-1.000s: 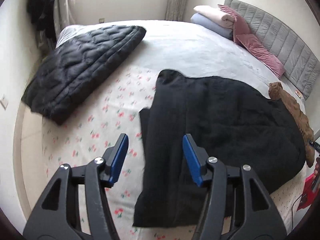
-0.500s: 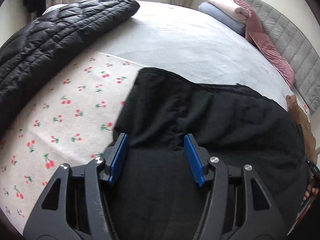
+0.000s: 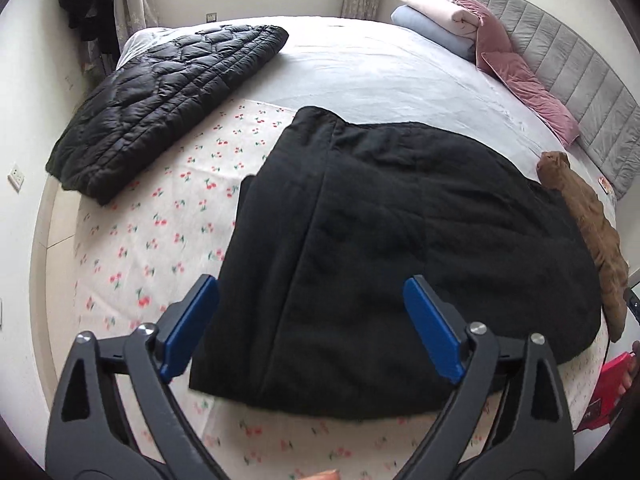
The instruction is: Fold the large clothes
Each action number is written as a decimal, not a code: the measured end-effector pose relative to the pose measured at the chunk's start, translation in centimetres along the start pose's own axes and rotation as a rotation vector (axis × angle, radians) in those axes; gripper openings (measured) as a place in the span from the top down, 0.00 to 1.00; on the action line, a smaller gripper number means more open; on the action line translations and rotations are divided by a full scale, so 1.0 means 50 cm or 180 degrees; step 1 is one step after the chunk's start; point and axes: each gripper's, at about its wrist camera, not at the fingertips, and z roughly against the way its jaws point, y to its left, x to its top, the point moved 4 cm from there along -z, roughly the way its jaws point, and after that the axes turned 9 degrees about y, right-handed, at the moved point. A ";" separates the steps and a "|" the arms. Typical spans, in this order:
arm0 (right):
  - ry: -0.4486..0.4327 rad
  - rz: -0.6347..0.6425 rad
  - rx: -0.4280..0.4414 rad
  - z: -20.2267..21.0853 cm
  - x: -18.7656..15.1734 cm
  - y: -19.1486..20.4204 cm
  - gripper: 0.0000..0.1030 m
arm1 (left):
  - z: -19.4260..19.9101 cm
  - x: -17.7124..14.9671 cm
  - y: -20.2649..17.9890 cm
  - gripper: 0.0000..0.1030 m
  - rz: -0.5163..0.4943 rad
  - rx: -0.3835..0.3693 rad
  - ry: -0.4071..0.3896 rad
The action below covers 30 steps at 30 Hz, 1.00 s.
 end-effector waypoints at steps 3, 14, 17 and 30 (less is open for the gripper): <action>0.0056 0.0059 0.0058 0.048 -0.062 0.060 0.10 | 0.037 -0.077 -0.027 0.01 -0.0088 -0.0011 0.0099; 0.0331 0.0226 -0.0238 0.032 -0.268 0.199 0.04 | 0.023 -0.284 -0.176 0.01 -0.0529 0.0265 0.0234; 0.0328 0.0387 -0.0325 0.025 -0.288 0.220 0.04 | 0.015 -0.309 -0.196 0.01 -0.0581 0.0173 0.0317; 0.0358 0.0479 -0.0406 0.006 -0.310 0.247 0.04 | 0.025 -0.332 -0.198 0.01 -0.0508 0.0225 0.0167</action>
